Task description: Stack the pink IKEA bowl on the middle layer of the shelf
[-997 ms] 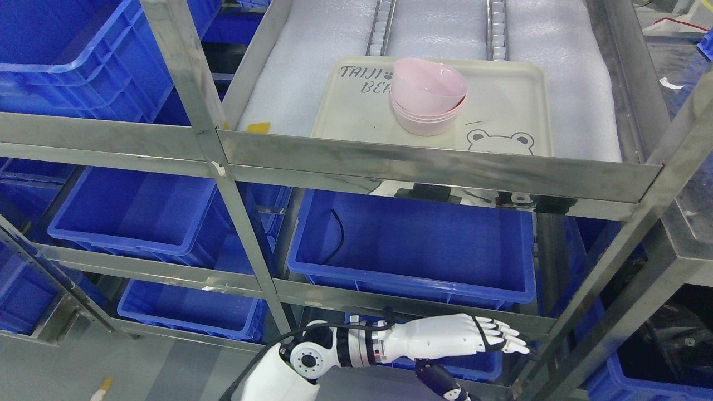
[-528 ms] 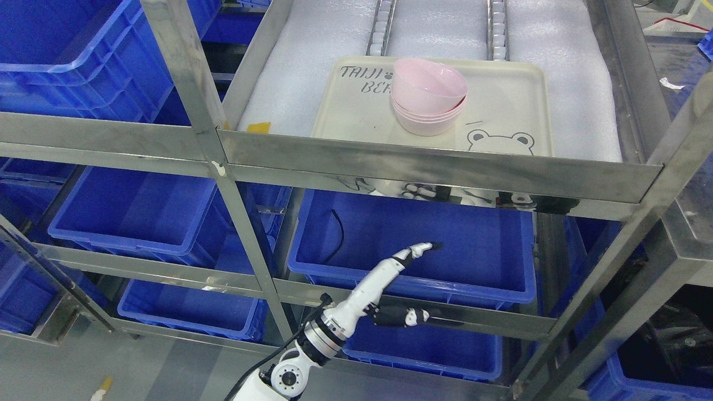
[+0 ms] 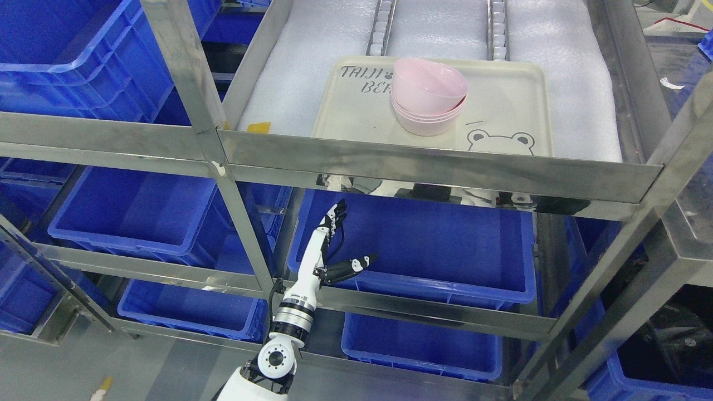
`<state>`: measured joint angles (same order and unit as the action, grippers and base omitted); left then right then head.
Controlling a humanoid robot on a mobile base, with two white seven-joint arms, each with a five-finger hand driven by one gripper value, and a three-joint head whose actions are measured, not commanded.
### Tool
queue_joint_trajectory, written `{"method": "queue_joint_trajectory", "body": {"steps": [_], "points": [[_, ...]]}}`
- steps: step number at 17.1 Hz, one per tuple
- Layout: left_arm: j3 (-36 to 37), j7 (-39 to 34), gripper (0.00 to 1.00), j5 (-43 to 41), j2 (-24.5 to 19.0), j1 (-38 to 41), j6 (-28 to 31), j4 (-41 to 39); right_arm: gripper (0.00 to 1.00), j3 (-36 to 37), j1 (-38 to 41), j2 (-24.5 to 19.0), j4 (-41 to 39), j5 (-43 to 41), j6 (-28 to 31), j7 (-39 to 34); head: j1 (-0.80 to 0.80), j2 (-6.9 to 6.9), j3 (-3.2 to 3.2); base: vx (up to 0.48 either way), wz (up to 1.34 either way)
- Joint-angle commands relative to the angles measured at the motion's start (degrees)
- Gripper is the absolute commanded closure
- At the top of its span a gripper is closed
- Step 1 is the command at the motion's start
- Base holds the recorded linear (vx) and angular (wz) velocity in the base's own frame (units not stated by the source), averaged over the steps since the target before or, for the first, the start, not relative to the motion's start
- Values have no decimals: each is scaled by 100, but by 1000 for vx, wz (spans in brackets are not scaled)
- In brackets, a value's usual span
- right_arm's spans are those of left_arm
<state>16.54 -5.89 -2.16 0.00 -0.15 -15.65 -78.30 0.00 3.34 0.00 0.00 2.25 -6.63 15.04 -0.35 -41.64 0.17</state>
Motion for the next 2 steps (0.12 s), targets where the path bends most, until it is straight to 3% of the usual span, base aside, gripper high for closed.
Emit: {"method": "queue_joint_trajectory", "body": {"steps": [1,2], "points": [[-195,-35,0,93,-100,-73,80,-361,0,-18,0,100,-100,3,3,-2,0,0,0,0,0],[-177,-35,0,102,-100,-56,71,-361,0,-18,0,100,-100,3,3,-2,0,0,0,0,0]]}}
